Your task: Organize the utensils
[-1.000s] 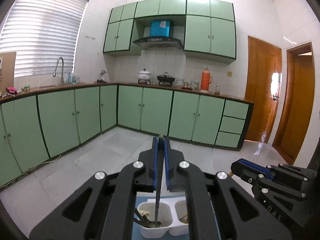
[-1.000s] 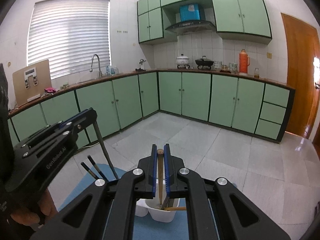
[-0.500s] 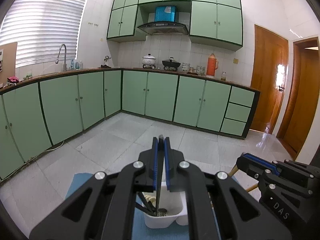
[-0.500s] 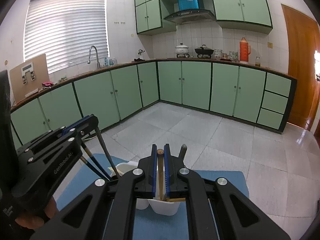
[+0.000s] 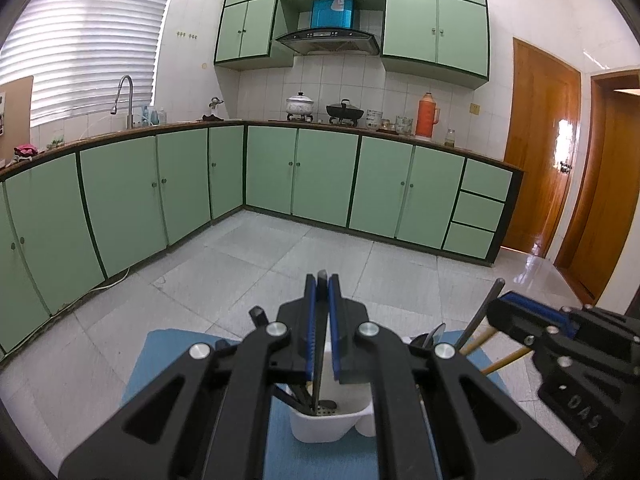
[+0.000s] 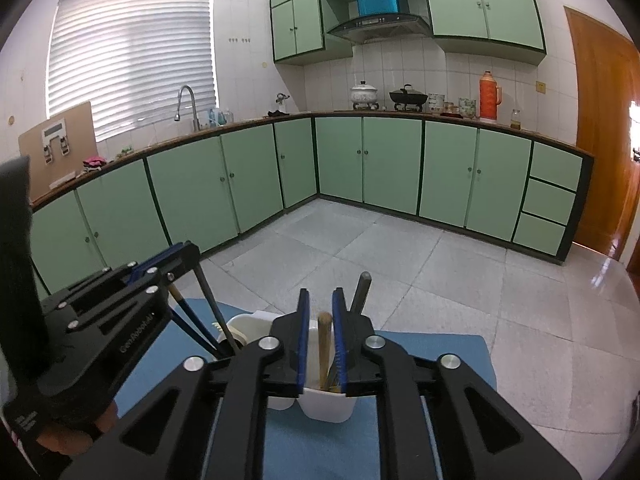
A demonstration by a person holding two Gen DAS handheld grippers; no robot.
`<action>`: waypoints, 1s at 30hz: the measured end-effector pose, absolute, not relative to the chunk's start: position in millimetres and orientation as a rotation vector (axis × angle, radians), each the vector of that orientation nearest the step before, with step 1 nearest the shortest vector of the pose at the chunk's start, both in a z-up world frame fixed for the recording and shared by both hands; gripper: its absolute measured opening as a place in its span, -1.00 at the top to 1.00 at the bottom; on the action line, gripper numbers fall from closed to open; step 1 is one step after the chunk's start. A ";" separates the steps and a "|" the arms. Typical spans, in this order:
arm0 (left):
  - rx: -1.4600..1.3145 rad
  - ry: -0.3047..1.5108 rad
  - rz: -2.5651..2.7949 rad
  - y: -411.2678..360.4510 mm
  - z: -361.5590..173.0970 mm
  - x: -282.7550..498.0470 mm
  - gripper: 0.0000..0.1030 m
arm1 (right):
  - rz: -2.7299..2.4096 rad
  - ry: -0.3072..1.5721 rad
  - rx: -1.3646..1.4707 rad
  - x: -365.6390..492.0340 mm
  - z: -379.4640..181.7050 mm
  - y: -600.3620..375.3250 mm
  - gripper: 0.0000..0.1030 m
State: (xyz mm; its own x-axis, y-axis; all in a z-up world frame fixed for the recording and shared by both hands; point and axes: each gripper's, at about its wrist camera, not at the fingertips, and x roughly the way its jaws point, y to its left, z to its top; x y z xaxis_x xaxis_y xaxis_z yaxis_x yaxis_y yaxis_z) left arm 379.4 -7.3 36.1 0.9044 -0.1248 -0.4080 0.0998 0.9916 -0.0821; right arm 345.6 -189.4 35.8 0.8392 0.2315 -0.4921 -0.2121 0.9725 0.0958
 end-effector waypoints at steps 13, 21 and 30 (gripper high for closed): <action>-0.098 0.387 -0.107 5.2 52.2 370.3 0.41 | 0.238 0.469 0.076 331.4 53.5 -208.8 0.50; -0.108 0.325 -0.097 13.1 71.6 347.8 -0.14 | 0.230 0.411 0.072 310.8 67.9 -216.6 0.22; -0.077 0.270 -0.062 18.6 79.1 294.3 -0.73 | 0.216 0.375 0.090 269.9 74.2 -233.5 -0.38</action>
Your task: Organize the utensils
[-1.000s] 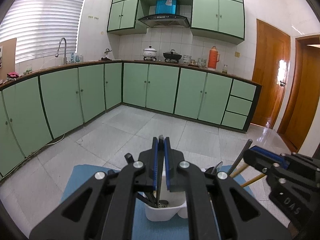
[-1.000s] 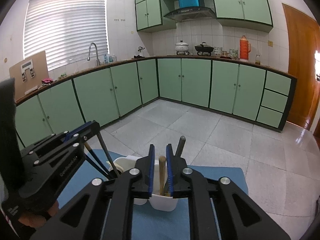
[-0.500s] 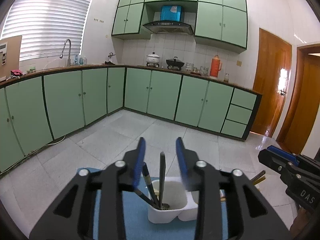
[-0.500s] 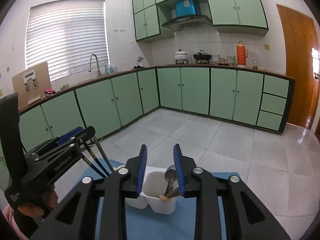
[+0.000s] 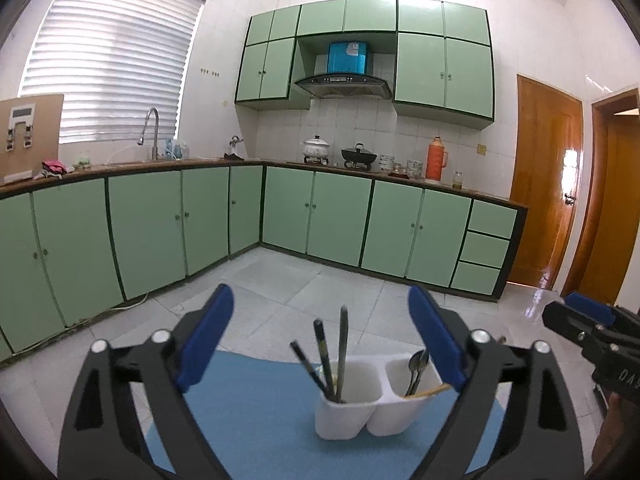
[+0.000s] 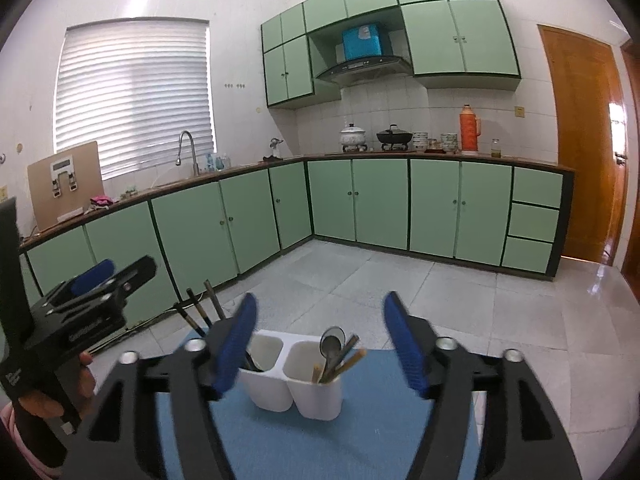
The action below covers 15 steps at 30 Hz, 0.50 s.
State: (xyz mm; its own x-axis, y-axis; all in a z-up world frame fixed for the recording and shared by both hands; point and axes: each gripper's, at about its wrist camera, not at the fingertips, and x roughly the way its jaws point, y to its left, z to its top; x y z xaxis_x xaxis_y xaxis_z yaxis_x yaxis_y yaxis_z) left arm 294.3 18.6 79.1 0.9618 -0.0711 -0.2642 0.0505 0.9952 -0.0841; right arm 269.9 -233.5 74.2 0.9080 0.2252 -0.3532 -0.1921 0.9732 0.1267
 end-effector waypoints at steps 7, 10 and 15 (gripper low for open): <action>-0.053 0.275 -0.045 20.6 74.1 247.9 -0.87 | 0.213 0.378 0.116 233.3 70.4 -240.8 -0.73; -0.054 0.271 -0.032 22.6 73.7 232.2 -0.88 | 0.205 0.394 0.114 215.7 67.1 -238.7 -0.90; -0.099 0.309 -0.055 25.0 72.4 206.5 -0.88 | 0.199 0.413 0.077 186.8 62.6 -229.9 -0.90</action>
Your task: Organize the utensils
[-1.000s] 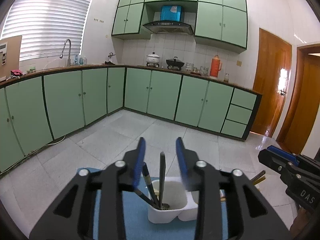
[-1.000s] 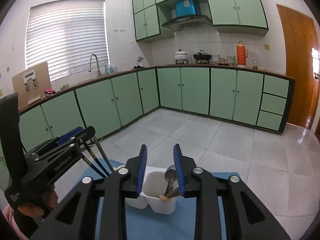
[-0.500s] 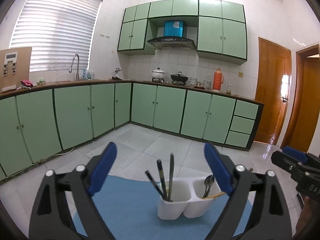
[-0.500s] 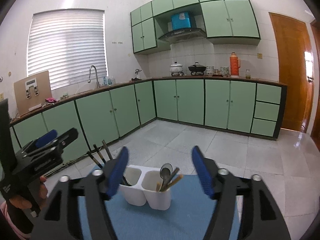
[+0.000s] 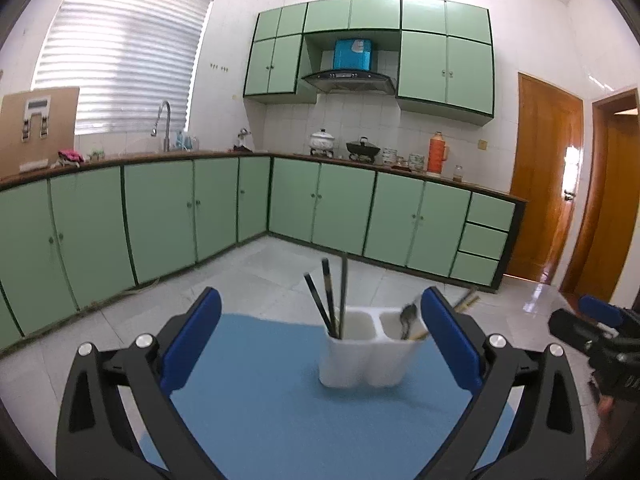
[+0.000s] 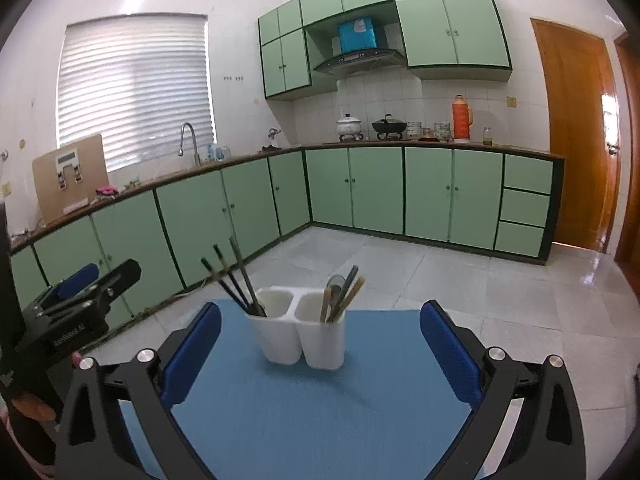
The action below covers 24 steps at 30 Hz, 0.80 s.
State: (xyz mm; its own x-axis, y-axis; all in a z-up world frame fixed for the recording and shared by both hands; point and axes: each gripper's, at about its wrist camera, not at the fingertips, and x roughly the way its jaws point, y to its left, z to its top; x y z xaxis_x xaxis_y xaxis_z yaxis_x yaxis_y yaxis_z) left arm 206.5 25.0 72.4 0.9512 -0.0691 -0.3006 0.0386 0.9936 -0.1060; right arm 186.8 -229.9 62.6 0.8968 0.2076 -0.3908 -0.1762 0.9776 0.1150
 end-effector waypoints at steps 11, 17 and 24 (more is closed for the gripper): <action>-0.034 0.353 -0.075 19.1 71.6 138.4 -0.90 | 0.216 0.414 0.053 135.3 73.4 -219.1 -0.90; -0.020 0.343 -0.078 17.5 82.2 112.6 -0.90 | 0.228 0.409 0.054 119.9 80.9 -220.3 -0.90; -0.015 0.329 -0.097 14.0 93.4 92.8 -0.90 | 0.240 0.390 0.033 103.0 94.1 -216.0 -0.90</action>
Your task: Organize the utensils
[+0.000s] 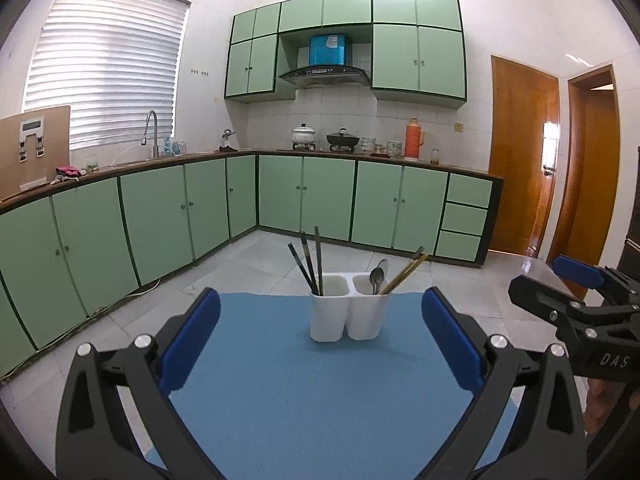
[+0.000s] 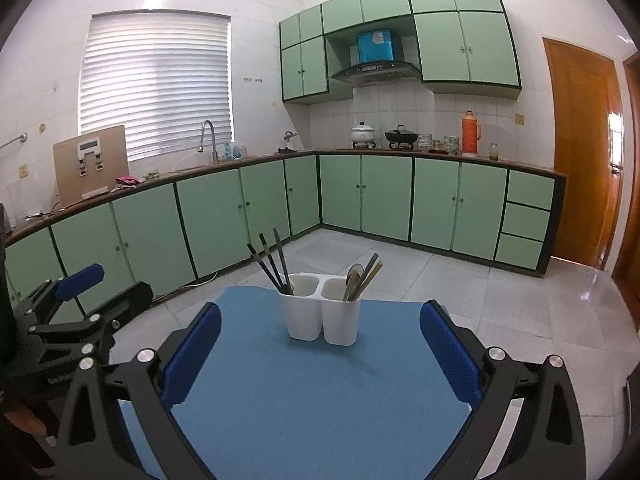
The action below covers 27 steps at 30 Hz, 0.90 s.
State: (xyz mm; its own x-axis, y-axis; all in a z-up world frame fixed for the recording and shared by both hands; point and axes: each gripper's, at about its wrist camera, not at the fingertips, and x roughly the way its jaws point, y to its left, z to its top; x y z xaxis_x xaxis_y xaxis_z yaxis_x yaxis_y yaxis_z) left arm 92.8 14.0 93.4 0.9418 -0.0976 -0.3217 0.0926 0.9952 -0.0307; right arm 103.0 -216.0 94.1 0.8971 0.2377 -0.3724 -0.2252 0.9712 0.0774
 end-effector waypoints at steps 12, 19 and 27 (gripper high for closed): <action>-0.017 0.313 -0.088 14.1 101.8 79.8 -0.89 | 0.247 0.372 0.015 93.8 102.8 -213.0 -0.90; -0.024 0.306 -0.091 11.4 102.9 76.5 -0.89 | 0.248 0.371 0.013 92.2 102.1 -211.5 -0.90; -0.025 0.303 -0.089 12.2 103.5 73.5 -0.89 | 0.252 0.371 0.011 92.1 102.8 -209.9 -0.90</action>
State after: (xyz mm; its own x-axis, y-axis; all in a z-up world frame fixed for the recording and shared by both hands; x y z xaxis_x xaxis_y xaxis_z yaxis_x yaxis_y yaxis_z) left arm 73.5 12.2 103.5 0.9505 -0.0912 -0.2971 0.0836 0.9958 -0.0383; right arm 92.1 -209.9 102.8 0.9011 0.2454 -0.3574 -0.2415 0.9688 0.0563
